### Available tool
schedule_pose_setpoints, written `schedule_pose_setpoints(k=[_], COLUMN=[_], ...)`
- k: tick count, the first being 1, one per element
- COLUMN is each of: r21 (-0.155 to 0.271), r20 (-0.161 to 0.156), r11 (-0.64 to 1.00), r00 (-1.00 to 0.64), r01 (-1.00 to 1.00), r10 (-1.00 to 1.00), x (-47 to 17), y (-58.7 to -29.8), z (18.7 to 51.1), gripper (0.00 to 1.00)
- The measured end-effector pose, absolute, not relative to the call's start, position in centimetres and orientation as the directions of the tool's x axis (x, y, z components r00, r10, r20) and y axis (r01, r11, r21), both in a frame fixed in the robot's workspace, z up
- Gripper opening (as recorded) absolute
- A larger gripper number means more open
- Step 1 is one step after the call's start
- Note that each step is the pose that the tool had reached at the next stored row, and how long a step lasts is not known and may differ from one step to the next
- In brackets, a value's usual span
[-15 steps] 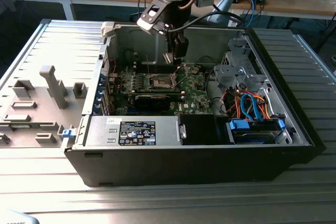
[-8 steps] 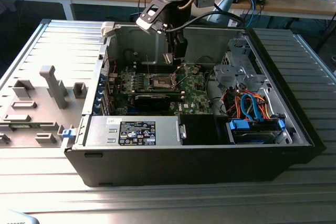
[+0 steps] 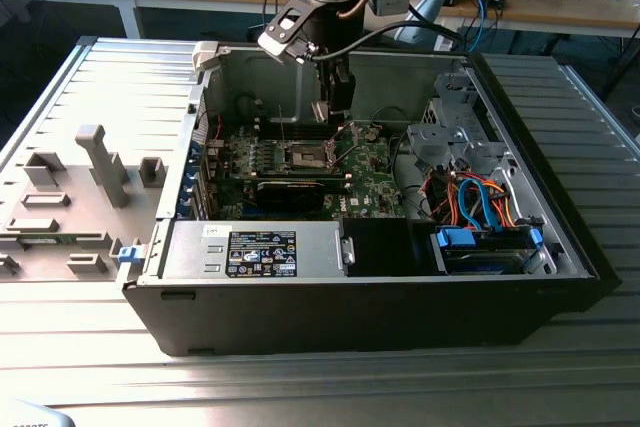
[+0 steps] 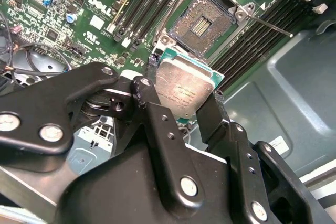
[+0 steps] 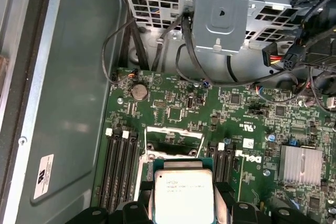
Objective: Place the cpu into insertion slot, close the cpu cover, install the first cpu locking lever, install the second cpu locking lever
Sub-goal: 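Place the cpu into insertion slot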
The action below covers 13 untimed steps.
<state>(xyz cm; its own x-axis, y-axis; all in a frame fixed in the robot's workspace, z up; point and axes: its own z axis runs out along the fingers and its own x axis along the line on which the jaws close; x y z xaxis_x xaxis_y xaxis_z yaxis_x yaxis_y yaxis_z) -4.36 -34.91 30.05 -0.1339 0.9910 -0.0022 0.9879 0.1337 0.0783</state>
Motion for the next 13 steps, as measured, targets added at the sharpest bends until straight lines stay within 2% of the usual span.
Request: schedule_pose_setpoints(k=[13], r21=[0.078], r20=[-0.004], r11=[0.048], r00=[-0.047], r01=[0.996], r10=[0.999], x=[-4.36], y=[-34.91], z=[29.96], gripper=[0.54])
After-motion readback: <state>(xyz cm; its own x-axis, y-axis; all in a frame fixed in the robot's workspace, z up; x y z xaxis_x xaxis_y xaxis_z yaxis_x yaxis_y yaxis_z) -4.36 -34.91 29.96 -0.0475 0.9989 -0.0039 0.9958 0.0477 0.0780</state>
